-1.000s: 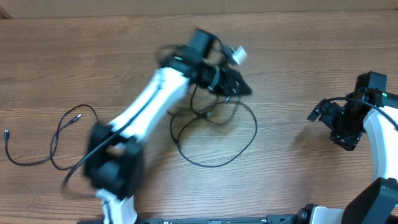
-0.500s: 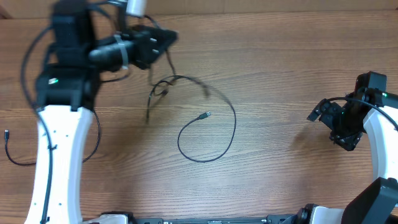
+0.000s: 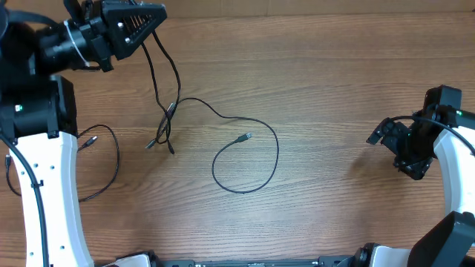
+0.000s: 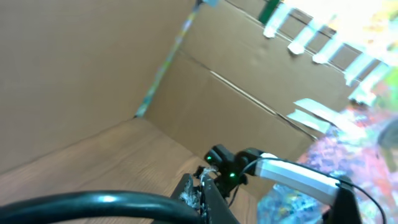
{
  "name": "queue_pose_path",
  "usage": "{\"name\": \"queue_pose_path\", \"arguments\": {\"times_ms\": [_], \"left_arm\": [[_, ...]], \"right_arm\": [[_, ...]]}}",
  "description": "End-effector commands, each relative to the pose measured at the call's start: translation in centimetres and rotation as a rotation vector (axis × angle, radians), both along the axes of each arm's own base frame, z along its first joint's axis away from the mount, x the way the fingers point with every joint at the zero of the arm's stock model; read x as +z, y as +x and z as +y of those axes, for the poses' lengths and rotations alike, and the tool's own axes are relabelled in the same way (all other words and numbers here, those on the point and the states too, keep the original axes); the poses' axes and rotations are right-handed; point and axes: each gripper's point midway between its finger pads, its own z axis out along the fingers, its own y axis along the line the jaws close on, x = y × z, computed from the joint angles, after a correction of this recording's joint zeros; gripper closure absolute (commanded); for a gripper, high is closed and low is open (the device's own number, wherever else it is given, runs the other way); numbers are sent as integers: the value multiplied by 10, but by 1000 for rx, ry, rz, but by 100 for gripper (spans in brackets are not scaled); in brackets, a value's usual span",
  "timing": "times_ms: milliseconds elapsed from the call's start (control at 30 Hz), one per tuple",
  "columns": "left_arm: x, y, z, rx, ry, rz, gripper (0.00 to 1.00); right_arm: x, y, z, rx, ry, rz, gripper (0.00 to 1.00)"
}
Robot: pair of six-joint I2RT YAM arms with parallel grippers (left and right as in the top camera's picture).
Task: Untangle cables
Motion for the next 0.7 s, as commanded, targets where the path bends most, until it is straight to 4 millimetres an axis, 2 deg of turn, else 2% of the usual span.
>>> {"name": "queue_pose_path", "arguments": {"times_ms": [0, 233, 367, 533, 667], "left_arm": [[20, -19, -3, -39, -33, 54, 96], [61, -24, 1, 26, -137, -39, 96], [77, -27, 3, 51, -176, -114, 96], [81, -26, 5, 69, -194, -131, 96], [80, -34, 1, 41, -155, -179, 96]], "right_arm": [[1, 1, 1, 2, 0, -4, 0], [1, 1, 1, 2, 0, -4, 0], [1, 1, 1, 2, 0, -4, 0], [1, 2, 1, 2, -1, -6, 0], [1, 2, 1, 2, -1, -6, 0]]}}
